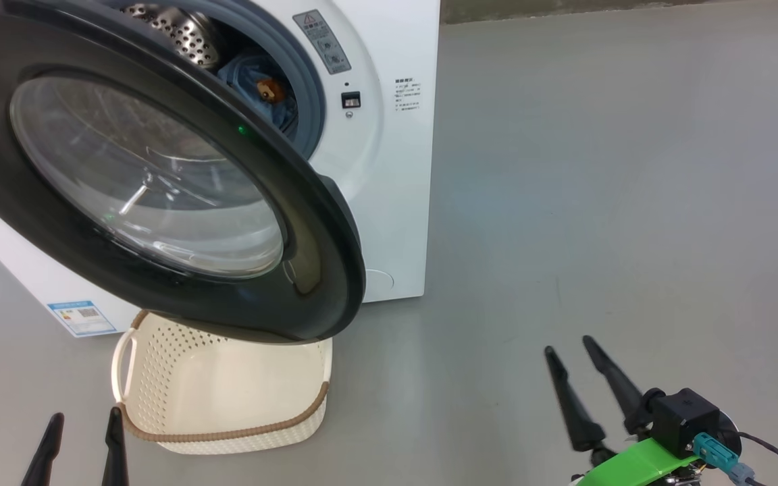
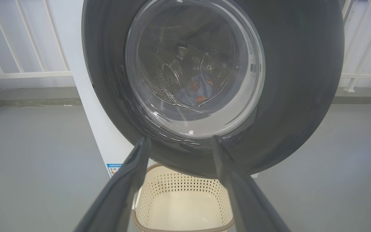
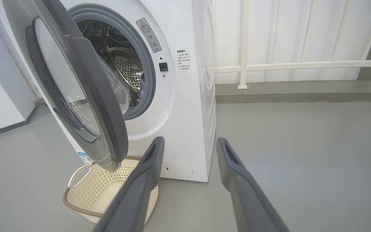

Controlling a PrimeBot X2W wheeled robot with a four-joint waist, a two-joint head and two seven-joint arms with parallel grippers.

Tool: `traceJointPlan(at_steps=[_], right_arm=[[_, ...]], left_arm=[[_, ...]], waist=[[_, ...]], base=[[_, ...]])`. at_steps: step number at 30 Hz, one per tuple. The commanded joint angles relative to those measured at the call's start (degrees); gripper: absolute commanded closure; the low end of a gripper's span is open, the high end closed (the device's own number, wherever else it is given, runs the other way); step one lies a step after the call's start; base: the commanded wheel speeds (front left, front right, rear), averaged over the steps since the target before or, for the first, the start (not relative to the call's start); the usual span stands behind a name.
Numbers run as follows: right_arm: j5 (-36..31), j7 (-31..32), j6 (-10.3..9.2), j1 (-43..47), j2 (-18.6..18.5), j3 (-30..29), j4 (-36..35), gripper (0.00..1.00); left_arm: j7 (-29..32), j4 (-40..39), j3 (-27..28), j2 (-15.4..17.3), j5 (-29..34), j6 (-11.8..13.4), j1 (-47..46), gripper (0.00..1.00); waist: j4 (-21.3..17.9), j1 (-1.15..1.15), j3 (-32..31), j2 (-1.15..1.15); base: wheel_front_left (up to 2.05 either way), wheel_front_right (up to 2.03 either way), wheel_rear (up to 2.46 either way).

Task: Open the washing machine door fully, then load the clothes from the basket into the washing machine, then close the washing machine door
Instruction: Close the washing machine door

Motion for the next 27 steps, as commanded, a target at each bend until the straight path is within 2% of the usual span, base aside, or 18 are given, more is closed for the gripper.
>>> traceJointPlan(at_steps=[1,7,13,20,27], right_arm=[[0.03,-0.7,0.08,-0.64,0.23,1.14,-1.3,1.0],[0.43,-0.7,0.08,-0.65,0.23,0.46,-2.36,1.0],[1.19,-0.7,0.08,-1.88,0.23,1.09,-10.23,1.0],[1.1,-0.7,0.08,-6.68,0.02,8.94,-21.14,1.0],[1.97,-0.7,0.08,-13.48,-1.03,20.18,-25.16,1.0]], left_arm=[[-0.37,-1.01,2.0,0.57,0.33,-0.12,-1.27,0.0],[-0.37,-0.93,2.2,0.6,0.37,-0.13,-1.22,0.0],[-0.37,-0.97,2.34,0.51,0.4,-0.14,-1.14,0.0],[-0.37,-1.05,1.95,0.48,0.36,-0.14,-1.42,0.0],[-0.37,-0.89,1.15,0.3,-0.29,-0.14,-2.11,0.0]], waist=[[0.04,0.0,-0.01,0.0],[0.03,0.0,-0.22,0.0],[-0.11,0.0,-0.31,0.0],[0.4,0.0,-0.22,0.0],[2.65,0.0,-0.01,0.0]], base=[[0.0,0.0,0.0],[0.0,0.0,0.0],[0.0,0.0,0.0],[0.0,0.0,0.0],[0.0,0.0,0.0]])
